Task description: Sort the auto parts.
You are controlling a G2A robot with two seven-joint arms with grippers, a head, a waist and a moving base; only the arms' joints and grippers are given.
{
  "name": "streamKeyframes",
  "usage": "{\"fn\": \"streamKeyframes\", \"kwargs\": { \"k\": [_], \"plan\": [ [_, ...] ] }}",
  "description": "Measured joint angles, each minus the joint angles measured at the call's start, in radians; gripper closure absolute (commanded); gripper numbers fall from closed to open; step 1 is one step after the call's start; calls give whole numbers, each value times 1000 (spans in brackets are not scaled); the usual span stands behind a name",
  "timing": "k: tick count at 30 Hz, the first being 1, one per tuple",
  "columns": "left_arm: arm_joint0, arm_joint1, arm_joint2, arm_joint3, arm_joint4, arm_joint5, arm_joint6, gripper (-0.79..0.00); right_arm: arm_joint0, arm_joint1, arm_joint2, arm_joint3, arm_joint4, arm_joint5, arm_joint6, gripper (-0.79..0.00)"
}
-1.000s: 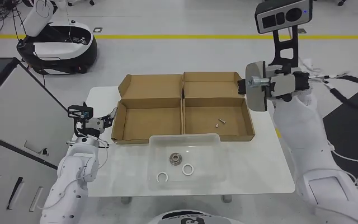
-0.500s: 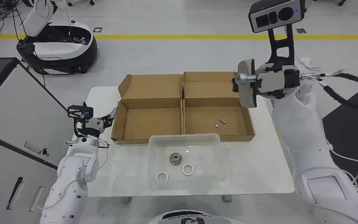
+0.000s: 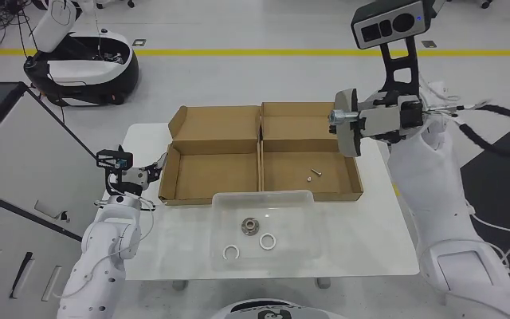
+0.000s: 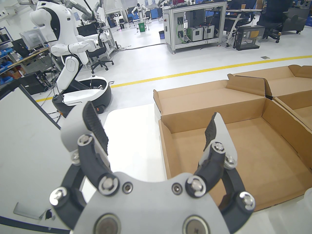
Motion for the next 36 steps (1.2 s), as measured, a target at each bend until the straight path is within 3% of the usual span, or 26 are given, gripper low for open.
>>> {"fn": "streamKeyframes", "kwargs": {
  "k": [19,29,36],
  "plan": [
    [0,0,0,0,0,0,0,-785,-10,2,4,-2,-22,15,-16,0],
    [0,0,0,0,0,0,0,-785,-105,64,181,53,-340,295,102,0],
    [0,0,0,0,0,0,0,-785,-126,101,268,126,-526,386,175,0]
  ]
}}
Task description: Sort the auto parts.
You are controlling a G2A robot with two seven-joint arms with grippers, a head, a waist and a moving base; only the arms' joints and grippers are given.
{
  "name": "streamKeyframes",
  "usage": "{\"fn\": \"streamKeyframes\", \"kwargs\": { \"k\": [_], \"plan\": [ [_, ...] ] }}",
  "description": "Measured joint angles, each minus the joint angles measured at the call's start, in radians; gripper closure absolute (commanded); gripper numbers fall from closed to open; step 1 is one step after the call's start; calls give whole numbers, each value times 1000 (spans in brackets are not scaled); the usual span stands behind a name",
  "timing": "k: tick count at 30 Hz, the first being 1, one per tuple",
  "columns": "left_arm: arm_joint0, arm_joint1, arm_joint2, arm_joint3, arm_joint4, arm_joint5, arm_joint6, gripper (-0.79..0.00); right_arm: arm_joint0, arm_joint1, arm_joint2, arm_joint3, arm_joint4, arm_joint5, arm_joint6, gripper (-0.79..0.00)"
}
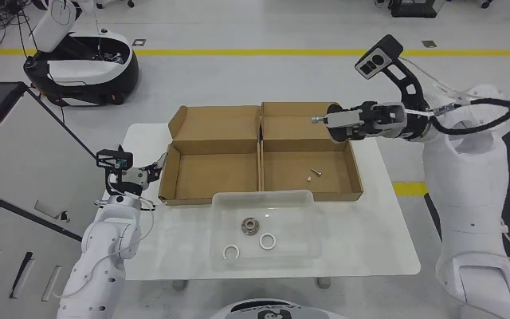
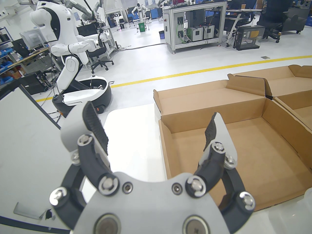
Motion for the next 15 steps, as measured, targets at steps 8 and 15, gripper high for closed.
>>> {"fn": "streamKeyframes", "kwargs": {
  "k": [8,15],
  "plan": [
    [0,0,0,0,0,0,0,-785,150,17,-76,213,-185,2,66,0],
    [0,0,0,0,0,0,0,-785,313,12,-250,427,-294,-68,65,0]
  ]
}}
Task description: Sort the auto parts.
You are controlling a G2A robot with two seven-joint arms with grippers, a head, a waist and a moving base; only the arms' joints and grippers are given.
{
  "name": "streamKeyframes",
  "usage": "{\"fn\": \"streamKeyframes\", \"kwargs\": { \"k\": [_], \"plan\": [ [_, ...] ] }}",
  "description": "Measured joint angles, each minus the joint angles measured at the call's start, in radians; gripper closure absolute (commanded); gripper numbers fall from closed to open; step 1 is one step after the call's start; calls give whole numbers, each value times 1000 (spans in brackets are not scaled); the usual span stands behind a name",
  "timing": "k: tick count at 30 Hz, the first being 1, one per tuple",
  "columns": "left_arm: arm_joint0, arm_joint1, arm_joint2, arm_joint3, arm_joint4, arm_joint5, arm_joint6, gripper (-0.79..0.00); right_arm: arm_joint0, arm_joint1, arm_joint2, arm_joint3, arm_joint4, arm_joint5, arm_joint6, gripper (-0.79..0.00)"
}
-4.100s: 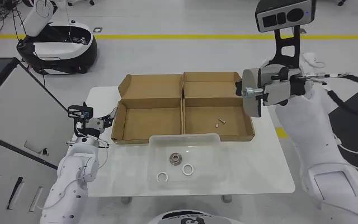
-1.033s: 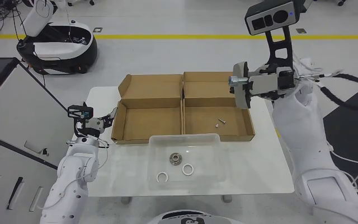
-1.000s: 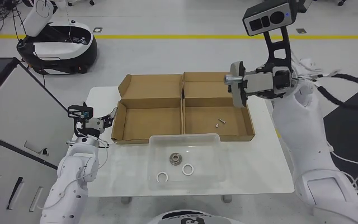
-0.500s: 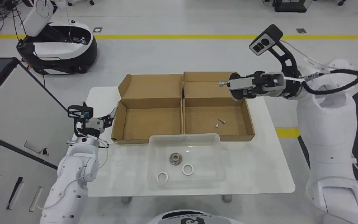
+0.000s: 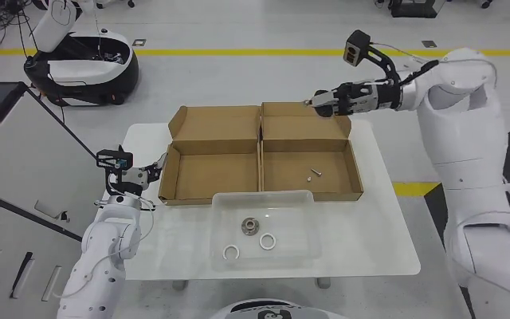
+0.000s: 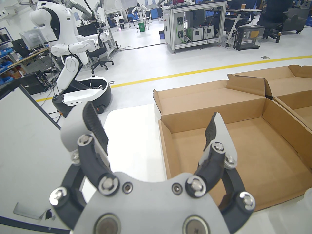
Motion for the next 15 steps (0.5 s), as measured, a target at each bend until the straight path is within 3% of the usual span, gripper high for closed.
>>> {"fn": "streamKeyframes", "kwargs": {
  "k": [8,15],
  "plan": [
    [0,0,0,0,0,0,0,-785,113,-14,-195,218,-114,-51,0,0],
    [0,0,0,0,0,0,0,-785,135,-28,-313,349,-201,-78,0,0]
  ]
}}
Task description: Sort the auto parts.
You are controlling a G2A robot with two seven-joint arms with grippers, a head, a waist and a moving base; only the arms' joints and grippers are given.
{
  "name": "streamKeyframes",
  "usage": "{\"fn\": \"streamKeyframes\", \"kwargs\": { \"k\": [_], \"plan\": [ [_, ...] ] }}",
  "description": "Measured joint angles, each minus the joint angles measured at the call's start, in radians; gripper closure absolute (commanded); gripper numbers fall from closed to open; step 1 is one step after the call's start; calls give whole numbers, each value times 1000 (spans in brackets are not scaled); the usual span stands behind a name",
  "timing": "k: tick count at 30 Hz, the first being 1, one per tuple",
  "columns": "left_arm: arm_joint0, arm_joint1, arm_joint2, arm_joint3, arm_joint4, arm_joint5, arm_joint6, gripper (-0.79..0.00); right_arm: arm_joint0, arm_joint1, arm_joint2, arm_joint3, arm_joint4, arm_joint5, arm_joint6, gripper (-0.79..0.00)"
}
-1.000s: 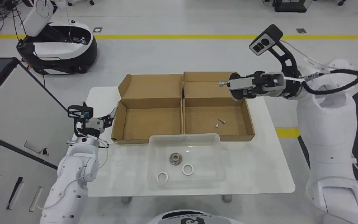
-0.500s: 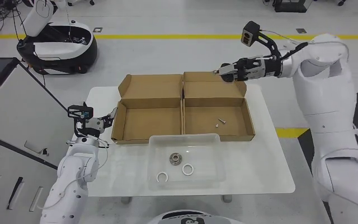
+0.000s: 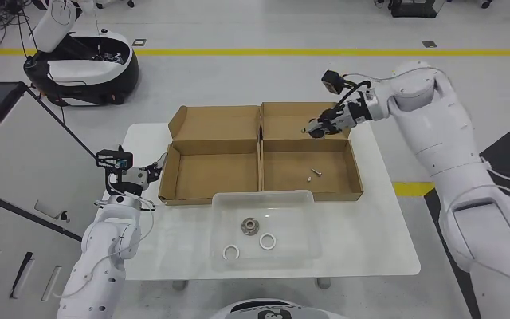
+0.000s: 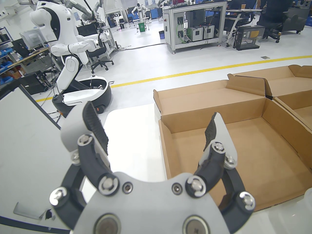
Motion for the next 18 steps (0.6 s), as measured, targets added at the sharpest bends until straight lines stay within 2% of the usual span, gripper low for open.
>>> {"fn": "streamKeyframes", "kwargs": {
  "k": [7,18],
  "plan": [
    [0,0,0,0,0,0,0,-785,0,-14,-82,76,-83,-27,-2,0],
    [0,0,0,0,0,0,0,-785,-28,-45,-169,171,-170,-75,-76,0]
  ]
}}
